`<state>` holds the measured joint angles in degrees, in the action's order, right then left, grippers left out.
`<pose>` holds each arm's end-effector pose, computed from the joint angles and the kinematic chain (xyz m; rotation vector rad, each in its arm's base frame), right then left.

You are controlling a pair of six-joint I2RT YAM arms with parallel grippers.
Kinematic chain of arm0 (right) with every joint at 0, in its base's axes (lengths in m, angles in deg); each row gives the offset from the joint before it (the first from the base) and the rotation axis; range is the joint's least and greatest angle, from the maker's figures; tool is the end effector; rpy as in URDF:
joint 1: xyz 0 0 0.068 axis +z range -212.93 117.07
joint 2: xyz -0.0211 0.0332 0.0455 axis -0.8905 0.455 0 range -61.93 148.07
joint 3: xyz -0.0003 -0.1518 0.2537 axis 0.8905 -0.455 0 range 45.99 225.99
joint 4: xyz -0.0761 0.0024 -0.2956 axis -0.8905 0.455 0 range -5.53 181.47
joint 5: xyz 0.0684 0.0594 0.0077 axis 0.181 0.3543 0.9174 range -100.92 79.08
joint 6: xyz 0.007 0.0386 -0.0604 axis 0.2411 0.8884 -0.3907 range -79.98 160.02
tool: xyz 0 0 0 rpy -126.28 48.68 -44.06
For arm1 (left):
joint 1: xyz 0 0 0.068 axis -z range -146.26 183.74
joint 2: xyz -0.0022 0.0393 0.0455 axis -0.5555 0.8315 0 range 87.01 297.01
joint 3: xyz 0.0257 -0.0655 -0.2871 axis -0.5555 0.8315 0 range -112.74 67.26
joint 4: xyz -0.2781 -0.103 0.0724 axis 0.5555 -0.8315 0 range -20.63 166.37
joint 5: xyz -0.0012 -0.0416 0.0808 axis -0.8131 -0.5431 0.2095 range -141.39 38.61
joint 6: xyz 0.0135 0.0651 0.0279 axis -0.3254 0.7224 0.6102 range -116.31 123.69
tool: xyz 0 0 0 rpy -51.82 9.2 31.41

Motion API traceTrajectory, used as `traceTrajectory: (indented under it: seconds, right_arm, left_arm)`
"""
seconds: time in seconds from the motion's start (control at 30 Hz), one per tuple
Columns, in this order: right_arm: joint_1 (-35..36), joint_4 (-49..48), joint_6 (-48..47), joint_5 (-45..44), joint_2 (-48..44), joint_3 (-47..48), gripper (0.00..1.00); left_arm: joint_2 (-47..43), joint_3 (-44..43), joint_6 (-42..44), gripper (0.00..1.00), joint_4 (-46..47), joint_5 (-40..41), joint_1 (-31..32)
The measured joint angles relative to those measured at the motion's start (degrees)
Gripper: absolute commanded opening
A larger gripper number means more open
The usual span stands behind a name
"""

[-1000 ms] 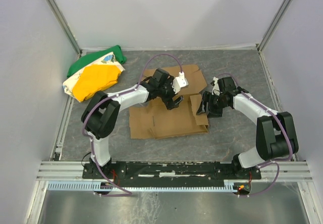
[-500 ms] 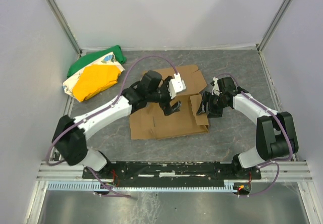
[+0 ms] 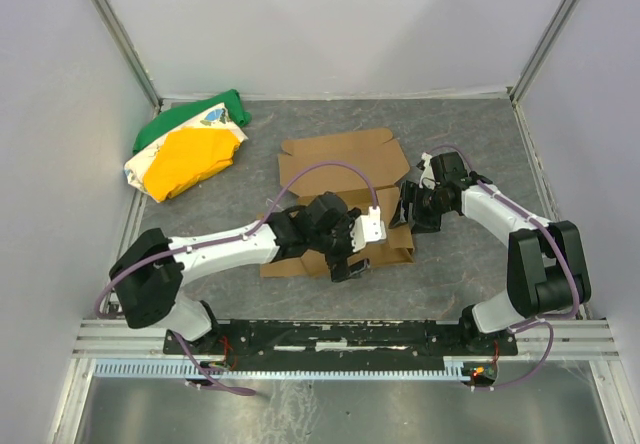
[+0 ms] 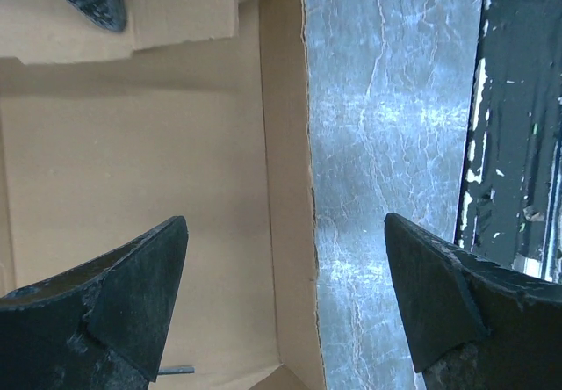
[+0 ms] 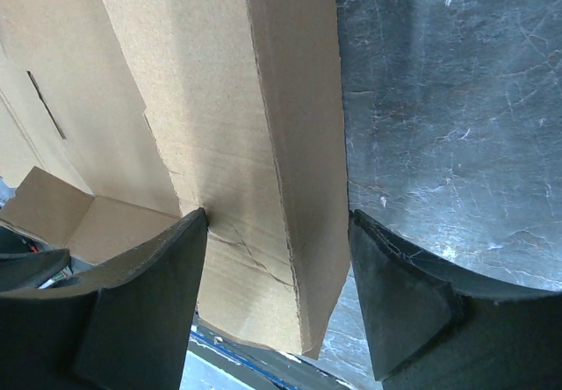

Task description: Fold the paper box

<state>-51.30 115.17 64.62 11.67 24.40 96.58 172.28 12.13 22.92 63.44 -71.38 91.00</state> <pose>0.3133 0.0880 0.1608 0.1993 2.7836 0.7101 0.1849 -0.3250 0.2169 1.6131 1.7533 -0.7319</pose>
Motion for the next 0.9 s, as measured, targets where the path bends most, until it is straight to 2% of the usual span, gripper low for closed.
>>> traceTrajectory:
  seconds: [0.27,0.9]
  right_arm:
    - [0.0,0.2,0.0,0.3,0.0,0.2,0.74]
    - [0.0,0.5,-0.9,0.9,0.5,0.9,0.81]
  left_arm:
    - [1.5,2.4,-0.8,0.99,3.6,1.0,2.1]
    - [15.2,0.0,-3.6,0.99,9.0,5.0,2.6]
